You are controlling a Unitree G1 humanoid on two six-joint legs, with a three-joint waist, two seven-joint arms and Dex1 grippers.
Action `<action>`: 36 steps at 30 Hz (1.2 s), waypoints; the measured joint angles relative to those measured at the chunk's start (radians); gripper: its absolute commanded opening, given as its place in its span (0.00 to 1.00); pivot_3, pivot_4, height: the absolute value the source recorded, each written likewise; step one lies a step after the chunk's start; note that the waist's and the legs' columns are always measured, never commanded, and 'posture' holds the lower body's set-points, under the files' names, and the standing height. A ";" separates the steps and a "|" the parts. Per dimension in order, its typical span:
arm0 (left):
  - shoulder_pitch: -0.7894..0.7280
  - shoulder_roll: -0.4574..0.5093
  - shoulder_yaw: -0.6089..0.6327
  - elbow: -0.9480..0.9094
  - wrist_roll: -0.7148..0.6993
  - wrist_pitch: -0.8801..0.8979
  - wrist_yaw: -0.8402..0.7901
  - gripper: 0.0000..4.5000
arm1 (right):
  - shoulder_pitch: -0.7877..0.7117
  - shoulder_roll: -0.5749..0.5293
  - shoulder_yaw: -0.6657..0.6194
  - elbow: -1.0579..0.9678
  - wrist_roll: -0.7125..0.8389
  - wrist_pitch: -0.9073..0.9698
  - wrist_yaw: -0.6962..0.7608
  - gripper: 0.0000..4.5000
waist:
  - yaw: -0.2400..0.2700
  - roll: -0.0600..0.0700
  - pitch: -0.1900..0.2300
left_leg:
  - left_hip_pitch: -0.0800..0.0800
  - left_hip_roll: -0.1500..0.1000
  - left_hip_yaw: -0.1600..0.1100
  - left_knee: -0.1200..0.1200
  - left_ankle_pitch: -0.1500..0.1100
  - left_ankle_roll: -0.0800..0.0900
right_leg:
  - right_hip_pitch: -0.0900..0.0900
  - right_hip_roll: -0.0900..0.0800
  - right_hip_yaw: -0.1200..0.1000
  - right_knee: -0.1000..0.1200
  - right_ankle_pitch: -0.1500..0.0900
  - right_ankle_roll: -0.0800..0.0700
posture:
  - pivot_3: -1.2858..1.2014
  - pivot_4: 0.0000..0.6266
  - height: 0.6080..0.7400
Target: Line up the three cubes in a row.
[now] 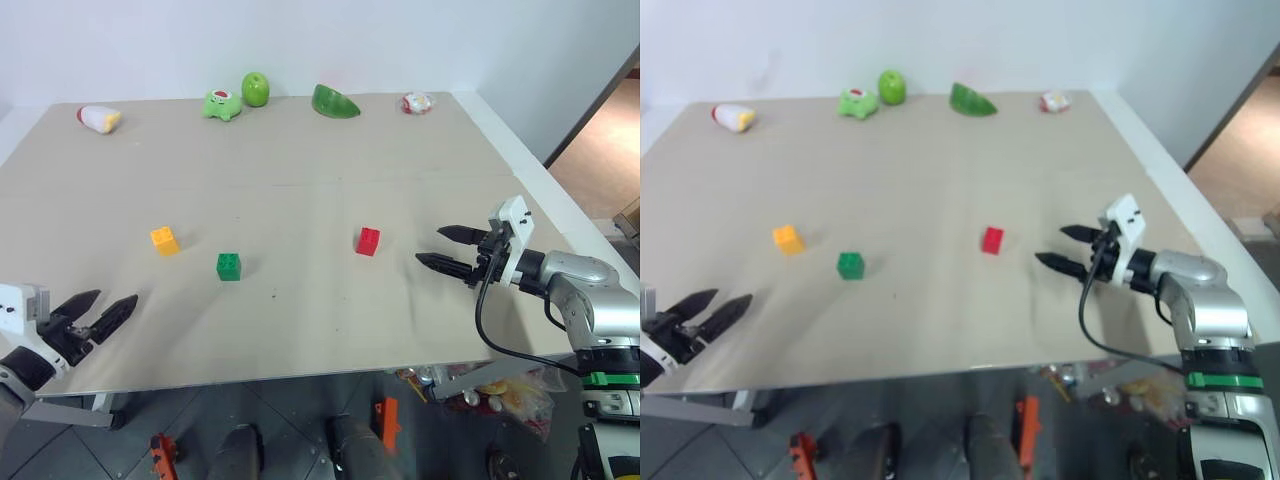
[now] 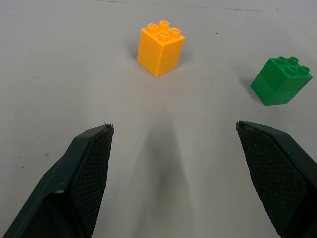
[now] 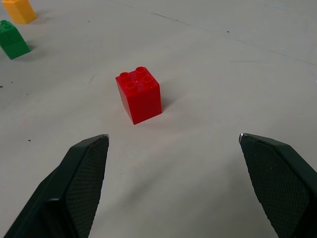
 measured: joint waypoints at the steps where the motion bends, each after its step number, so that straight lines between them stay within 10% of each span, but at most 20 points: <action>1: 0.000 0.000 0.000 0.000 0.000 0.000 0.000 0.91 | 0.000 0.000 0.000 0.000 0.000 0.000 0.000 0.97 | 0.000 0.000 0.000 | 0.000 0.000 0.000 0.000 0.000 0.000 | 0.000 0.000 0.000 0.000 0.000 0.000 | 0.52 0.24 0.95; 20: -0.223 0.118 -0.360 -0.186 0.197 -0.075 -0.260 0.91 | -0.301 0.163 0.243 0.291 -0.227 -0.206 0.089 0.97 | -0.018 -0.001 0.000 | 0.000 0.000 0.007 0.000 0.000 0.000 | -0.001 0.000 0.007 0.000 0.006 0.010 | 0.52 0.24 0.95; 36: -0.233 0.109 -0.353 -0.228 0.173 -0.028 -0.232 0.91 | -0.401 0.288 0.273 0.536 -0.316 -0.333 0.105 0.97 | -0.021 -0.001 0.000 | 0.001 0.000 0.007 0.003 0.000 0.000 | -0.001 0.001 0.007 0.002 0.008 0.010 | 0.52 0.24 0.95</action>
